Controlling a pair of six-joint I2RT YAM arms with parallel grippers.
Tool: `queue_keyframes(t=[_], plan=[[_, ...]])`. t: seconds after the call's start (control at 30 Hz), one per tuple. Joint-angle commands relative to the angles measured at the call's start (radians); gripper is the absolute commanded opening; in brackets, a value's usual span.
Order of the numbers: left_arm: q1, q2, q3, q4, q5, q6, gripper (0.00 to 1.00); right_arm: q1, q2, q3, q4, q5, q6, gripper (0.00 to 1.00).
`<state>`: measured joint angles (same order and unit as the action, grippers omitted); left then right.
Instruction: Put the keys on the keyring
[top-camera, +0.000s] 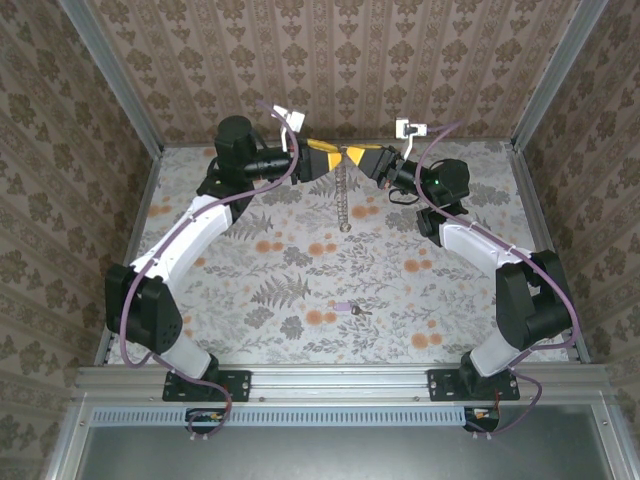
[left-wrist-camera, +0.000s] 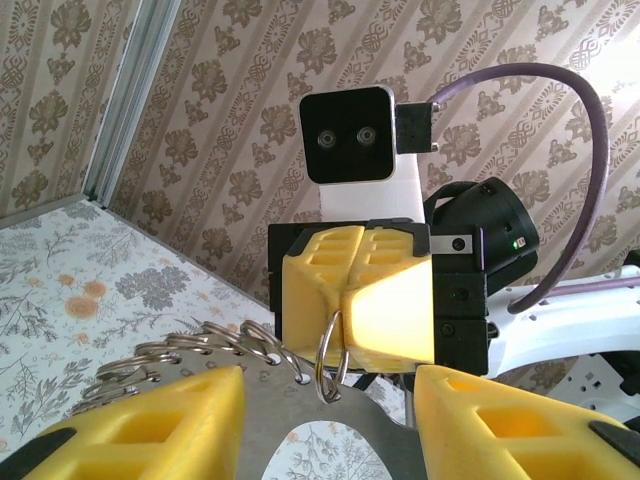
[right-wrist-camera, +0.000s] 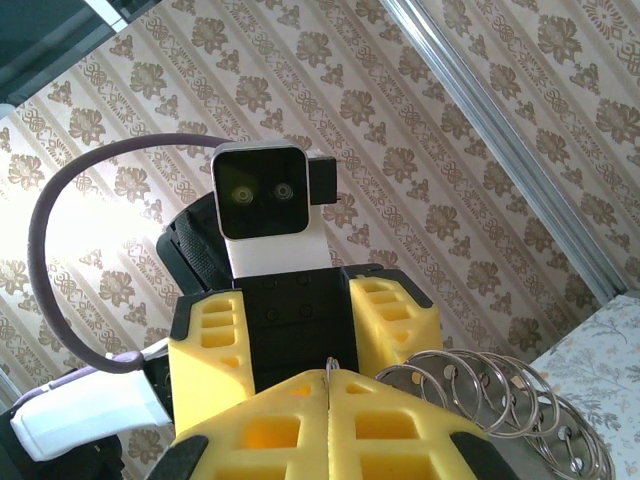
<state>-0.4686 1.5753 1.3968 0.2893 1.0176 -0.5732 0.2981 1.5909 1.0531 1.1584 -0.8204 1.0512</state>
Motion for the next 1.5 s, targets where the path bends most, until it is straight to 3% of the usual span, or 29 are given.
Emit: queue_keyframes(t=[0.0, 0.87, 1.47], plan=[[0.004, 0.005, 0.043, 0.043, 0.023, -0.011, 0.47, -0.002, 0.006, 0.013, 0.03, -0.001, -0.002, 0.0], [-0.019, 0.032, 0.062, 0.06, 0.029, -0.019, 0.34, 0.004, -0.003, 0.005, 0.024, -0.003, -0.005, 0.0], [-0.025, 0.039, 0.064, 0.079, 0.036, -0.027, 0.15, 0.005, -0.006, 0.004, 0.016, -0.005, -0.008, 0.0]])
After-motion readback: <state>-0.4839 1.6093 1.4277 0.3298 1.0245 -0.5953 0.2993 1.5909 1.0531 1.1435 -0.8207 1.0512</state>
